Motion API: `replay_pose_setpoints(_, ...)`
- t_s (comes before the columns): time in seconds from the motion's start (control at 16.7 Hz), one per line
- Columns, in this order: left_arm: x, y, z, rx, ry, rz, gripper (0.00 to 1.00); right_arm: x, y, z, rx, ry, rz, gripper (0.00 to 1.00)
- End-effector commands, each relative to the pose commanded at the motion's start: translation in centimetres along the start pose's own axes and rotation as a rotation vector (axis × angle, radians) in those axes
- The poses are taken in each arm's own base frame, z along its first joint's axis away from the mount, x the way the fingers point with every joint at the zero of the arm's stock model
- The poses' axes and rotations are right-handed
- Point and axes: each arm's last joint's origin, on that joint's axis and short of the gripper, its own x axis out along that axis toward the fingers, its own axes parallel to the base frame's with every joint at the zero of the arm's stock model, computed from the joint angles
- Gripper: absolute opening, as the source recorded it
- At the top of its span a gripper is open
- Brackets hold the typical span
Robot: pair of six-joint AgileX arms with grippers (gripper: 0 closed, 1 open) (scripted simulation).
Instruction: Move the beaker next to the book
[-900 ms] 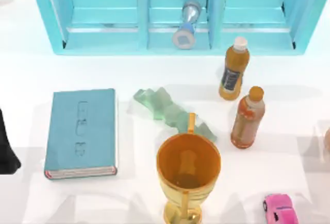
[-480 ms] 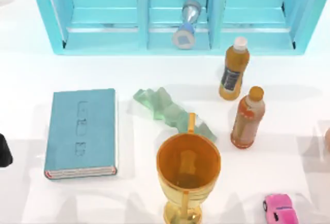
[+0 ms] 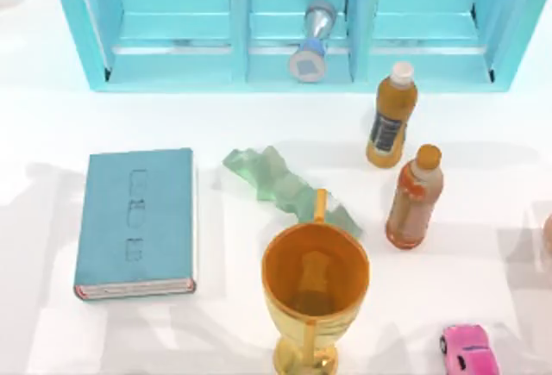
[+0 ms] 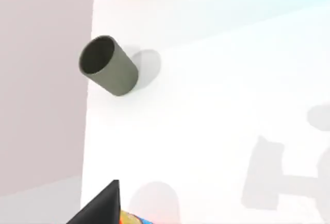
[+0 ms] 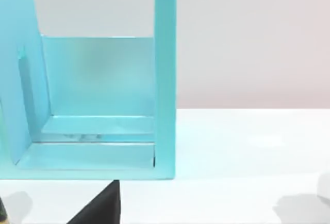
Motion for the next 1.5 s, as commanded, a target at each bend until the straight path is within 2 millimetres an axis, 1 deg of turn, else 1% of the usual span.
replay_pose_setpoints(0.12,2.1,1.4,2.5,0.147,0.162,-0.043,1.00,0.0,0.0,0.0,0.000,0.000,0.000,1.00)
replay_pose_setpoints(0.24,5.0,2.5,4.9,0.305,0.324,-0.108,1.00,0.0,0.0,0.0,0.000,0.000,0.000,1.00)
replay_pose_setpoints(0.36,8.7,3.5,6.8,0.469,0.475,-0.191,1.00,0.0,0.0,0.0,0.000,0.000,0.000,1.00)
replay_pose_setpoints(0.48,12.9,4.3,8.4,0.632,0.608,-0.282,1.00,0.0,0.0,0.0,0.000,0.000,0.000,1.00)
replay_pose_setpoints(0.66,19.5,5.0,9.8,0.867,0.765,-0.420,1.00,0.0,0.0,0.0,0.000,0.000,0.000,1.00)
replay_pose_setpoints(0.78,23.7,5.2,10.2,1.011,0.842,-0.499,1.00,0.0,0.0,0.0,0.000,0.000,0.000,1.00)
replay_pose_setpoints(0.96,29.0,5.1,10.3,1.200,0.920,-0.572,1.00,0.0,0.0,0.0,0.000,0.000,0.000,1.00)
replay_pose_setpoints(1.08,31.7,4.9,10.3,1.303,0.955,-0.588,1.00,0.0,0.0,0.0,0.000,0.000,0.000,1.00)
replay_pose_setpoints(1.2,33.6,4.7,10.3,1.388,0.981,-0.581,1.00,0.0,0.0,0.0,0.000,0.000,0.000,1.00)
replay_pose_setpoints(1.32,34.7,4.4,10.4,1.450,1.001,-0.560,1.00,0.0,0.0,0.0,0.000,0.000,0.000,1.00)
replay_pose_setpoints(1.5,35.6,3.9,10.5,1.507,1.021,-0.526,1.00,0.0,0.0,0.0,0.000,0.000,0.000,1.00)
